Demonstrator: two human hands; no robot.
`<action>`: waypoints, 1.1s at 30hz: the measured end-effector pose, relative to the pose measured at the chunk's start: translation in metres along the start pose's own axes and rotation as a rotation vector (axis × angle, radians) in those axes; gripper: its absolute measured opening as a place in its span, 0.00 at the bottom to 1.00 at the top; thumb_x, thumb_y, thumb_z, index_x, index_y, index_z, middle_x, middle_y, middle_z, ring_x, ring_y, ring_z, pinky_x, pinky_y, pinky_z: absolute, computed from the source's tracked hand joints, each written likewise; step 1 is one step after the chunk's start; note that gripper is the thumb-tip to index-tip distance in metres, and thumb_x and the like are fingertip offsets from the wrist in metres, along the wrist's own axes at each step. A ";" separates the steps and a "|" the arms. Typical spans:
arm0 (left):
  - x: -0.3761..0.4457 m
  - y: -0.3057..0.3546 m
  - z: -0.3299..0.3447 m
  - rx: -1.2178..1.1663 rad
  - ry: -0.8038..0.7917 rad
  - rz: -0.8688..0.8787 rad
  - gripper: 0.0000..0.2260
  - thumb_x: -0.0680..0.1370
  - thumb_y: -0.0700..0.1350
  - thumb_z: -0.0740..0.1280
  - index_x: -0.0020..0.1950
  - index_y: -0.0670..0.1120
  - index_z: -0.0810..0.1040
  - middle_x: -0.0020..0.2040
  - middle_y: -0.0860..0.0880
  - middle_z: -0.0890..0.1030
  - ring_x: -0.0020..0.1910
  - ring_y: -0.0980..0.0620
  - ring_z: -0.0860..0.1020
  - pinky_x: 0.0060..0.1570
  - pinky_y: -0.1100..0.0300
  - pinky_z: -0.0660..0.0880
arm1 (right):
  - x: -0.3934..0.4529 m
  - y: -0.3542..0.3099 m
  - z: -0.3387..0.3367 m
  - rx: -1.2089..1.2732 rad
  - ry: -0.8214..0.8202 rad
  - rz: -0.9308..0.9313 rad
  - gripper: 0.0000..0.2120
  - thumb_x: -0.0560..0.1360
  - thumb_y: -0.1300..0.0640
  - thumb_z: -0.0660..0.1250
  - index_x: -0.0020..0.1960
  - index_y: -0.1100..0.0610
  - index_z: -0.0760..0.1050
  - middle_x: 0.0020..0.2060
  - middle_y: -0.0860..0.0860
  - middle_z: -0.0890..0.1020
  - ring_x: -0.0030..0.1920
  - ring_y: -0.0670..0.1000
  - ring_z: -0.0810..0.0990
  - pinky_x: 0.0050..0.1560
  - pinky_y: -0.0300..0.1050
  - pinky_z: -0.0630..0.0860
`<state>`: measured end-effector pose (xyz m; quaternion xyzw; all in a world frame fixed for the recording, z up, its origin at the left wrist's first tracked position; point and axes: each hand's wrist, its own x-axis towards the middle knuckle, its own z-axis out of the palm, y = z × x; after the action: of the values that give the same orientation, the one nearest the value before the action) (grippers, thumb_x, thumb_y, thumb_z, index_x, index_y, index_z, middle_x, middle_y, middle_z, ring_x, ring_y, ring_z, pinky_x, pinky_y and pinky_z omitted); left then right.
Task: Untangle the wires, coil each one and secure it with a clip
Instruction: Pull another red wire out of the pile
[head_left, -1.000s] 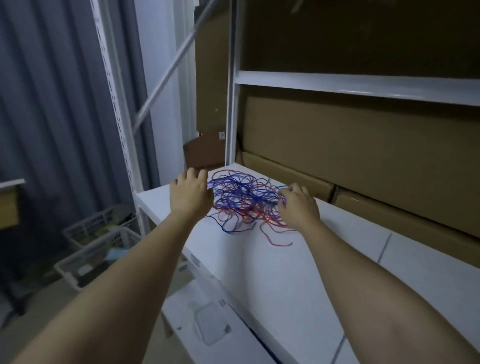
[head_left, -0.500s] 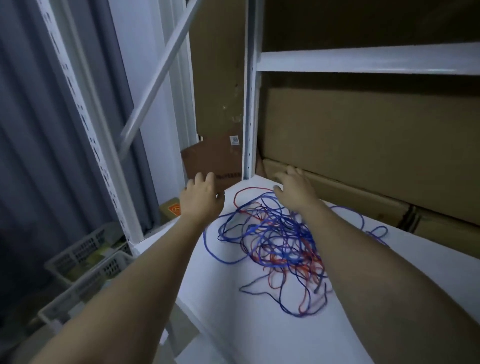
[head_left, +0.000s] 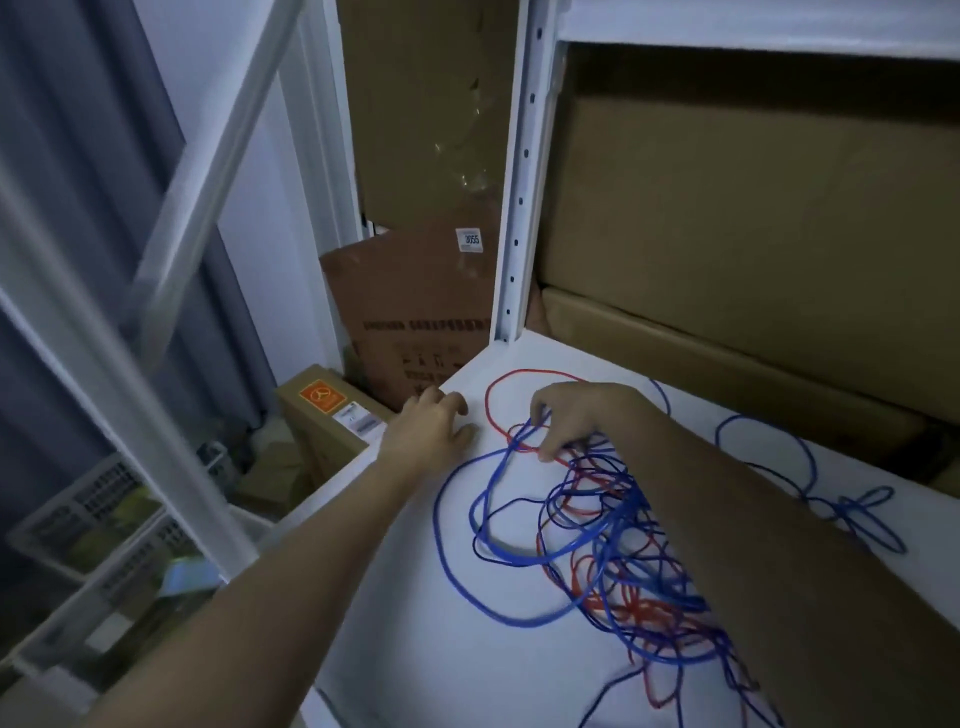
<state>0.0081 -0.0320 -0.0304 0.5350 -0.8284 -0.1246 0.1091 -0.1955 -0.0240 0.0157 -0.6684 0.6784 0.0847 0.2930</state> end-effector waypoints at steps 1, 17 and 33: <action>0.003 -0.001 0.005 -0.023 -0.022 0.036 0.17 0.80 0.56 0.60 0.67 0.51 0.71 0.64 0.47 0.72 0.62 0.47 0.70 0.58 0.53 0.71 | 0.000 -0.001 0.002 -0.013 0.040 -0.018 0.18 0.70 0.58 0.74 0.58 0.54 0.72 0.41 0.50 0.75 0.36 0.47 0.73 0.35 0.39 0.70; 0.010 0.017 0.023 -0.299 -0.071 0.166 0.12 0.78 0.50 0.67 0.59 0.47 0.79 0.57 0.43 0.77 0.56 0.41 0.76 0.55 0.49 0.75 | -0.092 0.020 0.028 0.541 0.693 0.029 0.08 0.74 0.71 0.67 0.48 0.61 0.80 0.41 0.55 0.82 0.43 0.52 0.79 0.43 0.44 0.79; 0.001 0.068 0.018 -0.298 -0.081 0.451 0.13 0.81 0.44 0.61 0.64 0.50 0.78 0.63 0.50 0.79 0.61 0.49 0.76 0.60 0.52 0.73 | -0.124 -0.012 0.061 0.117 0.612 0.249 0.15 0.79 0.67 0.58 0.54 0.56 0.81 0.64 0.55 0.77 0.62 0.56 0.75 0.61 0.52 0.74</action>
<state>-0.0563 -0.0048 -0.0258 0.3098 -0.9029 -0.2390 0.1781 -0.1743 0.1124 0.0330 -0.5568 0.8151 -0.1237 0.1010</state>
